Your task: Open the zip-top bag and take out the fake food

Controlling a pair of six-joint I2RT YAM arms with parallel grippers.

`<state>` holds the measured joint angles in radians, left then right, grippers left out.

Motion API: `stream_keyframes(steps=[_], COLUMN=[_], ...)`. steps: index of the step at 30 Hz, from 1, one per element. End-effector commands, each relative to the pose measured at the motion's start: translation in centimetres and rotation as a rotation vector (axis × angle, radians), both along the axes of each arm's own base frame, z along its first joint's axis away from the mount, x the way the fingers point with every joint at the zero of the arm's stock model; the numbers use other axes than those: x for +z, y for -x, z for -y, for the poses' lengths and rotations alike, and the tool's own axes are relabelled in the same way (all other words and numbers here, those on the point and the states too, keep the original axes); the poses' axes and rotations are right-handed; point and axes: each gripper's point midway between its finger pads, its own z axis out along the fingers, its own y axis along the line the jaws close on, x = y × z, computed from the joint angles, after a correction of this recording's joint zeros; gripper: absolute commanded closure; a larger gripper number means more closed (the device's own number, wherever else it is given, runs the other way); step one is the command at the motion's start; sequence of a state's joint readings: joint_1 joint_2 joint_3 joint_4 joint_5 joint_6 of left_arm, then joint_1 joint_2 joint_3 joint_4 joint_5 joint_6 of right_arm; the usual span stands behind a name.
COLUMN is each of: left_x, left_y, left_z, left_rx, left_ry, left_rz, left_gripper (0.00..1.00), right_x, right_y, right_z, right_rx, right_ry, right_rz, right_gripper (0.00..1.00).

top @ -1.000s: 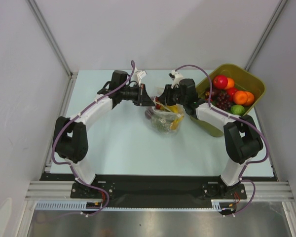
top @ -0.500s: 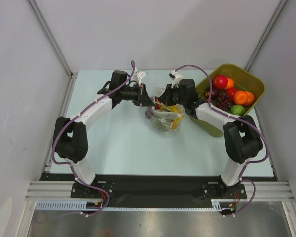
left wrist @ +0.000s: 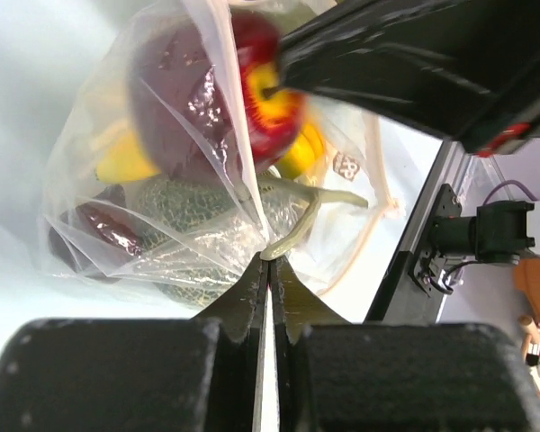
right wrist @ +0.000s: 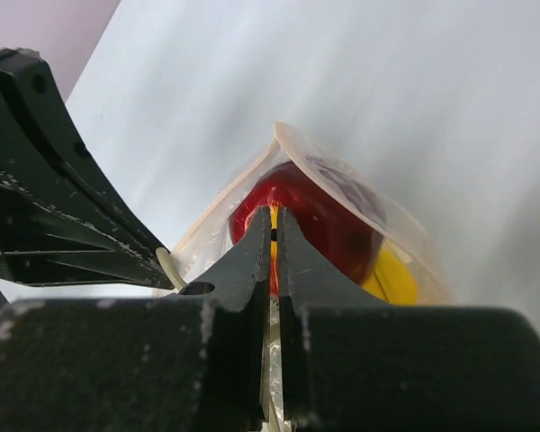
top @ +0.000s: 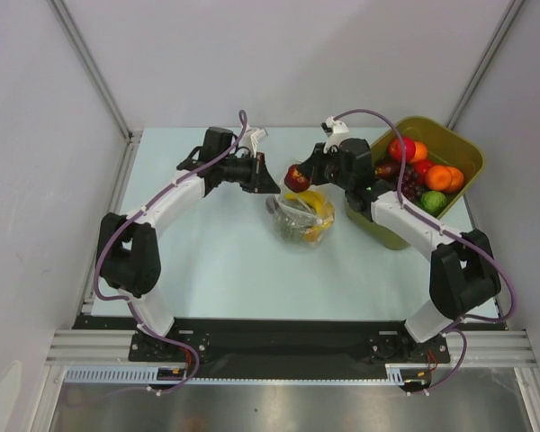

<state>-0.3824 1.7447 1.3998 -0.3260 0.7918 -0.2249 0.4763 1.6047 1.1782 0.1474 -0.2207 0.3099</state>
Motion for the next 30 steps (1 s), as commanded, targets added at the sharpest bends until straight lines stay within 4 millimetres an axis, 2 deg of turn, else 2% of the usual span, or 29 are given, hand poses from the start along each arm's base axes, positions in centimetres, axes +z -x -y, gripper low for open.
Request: stream_keyframes(steps=[1, 5, 8, 9, 11, 12, 15, 16, 17, 19, 22, 25, 27, 28, 30], left_x=[3.8, 4.0, 4.0, 3.9, 3.9, 4.0, 3.9, 4.0, 4.0, 4.1, 4.2, 4.4, 4.7, 4.6, 4.5], left_y=[-0.3, -0.5, -0.6, -0.6, -0.7, -0.8, -0.9, -0.9, -0.9, -1.0, -0.8, -0.7, -0.5, -0.5, -0.3], left_z=[0.1, 0.1, 0.0, 0.1, 0.1, 0.0, 0.0, 0.0, 0.0, 0.0, 0.1, 0.0, 0.0, 0.0, -0.1], left_rx=[-0.004, 0.006, 0.010, 0.011, 0.017, 0.021, 0.030, 0.031, 0.032, 0.033, 0.030, 0.030, 0.027, 0.028, 0.029], left_ry=[0.020, 0.017, 0.017, 0.015, 0.015, 0.014, 0.011, 0.013, 0.013, 0.016, 0.023, 0.025, 0.028, 0.026, 0.026], left_rz=[0.115, 0.118, 0.117, 0.115, 0.115, 0.116, 0.112, 0.114, 0.112, 0.114, 0.108, 0.112, 0.116, 0.115, 0.110], left_gripper=[0.94, 0.99, 1.00, 1.00, 1.00, 1.00, 1.00, 1.00, 1.00, 1.00, 1.00, 1.00, 1.00, 1.00, 1.00], right_x=[2.3, 3.0, 3.7, 4.8, 4.9, 5.9, 7.1, 8.5, 8.8, 10.1, 10.5, 9.6, 9.6, 9.0, 8.6], right_y=[0.1, 1.2, 2.1, 2.6, 3.3, 3.7, 4.7, 5.3, 5.5, 5.8, 5.6, 4.9, 4.8, 4.4, 4.0], right_z=[1.3, 2.3, 2.7, 2.9, 3.4, 3.7, 4.5, 5.1, 5.5, 7.0, 9.7, 13.2, 14.9, 16.9, 19.3], right_rx=[-0.044, -0.060, -0.061, -0.063, -0.077, -0.084, -0.110, -0.129, -0.140, -0.188, -0.263, -0.356, -0.395, -0.455, -0.530], right_ry=[0.013, 0.040, 0.037, 0.025, 0.032, 0.021, 0.006, -0.013, -0.015, -0.026, -0.014, 0.009, 0.016, 0.032, 0.056], right_rz=[0.061, 0.057, 0.053, 0.066, 0.048, 0.058, 0.066, 0.092, 0.097, 0.123, 0.139, 0.123, 0.127, 0.113, 0.097], right_gripper=[1.00, 1.00, 1.00, 1.00, 1.00, 1.00, 1.00, 1.00, 1.00, 1.00, 1.00, 1.00, 1.00, 1.00, 1.00])
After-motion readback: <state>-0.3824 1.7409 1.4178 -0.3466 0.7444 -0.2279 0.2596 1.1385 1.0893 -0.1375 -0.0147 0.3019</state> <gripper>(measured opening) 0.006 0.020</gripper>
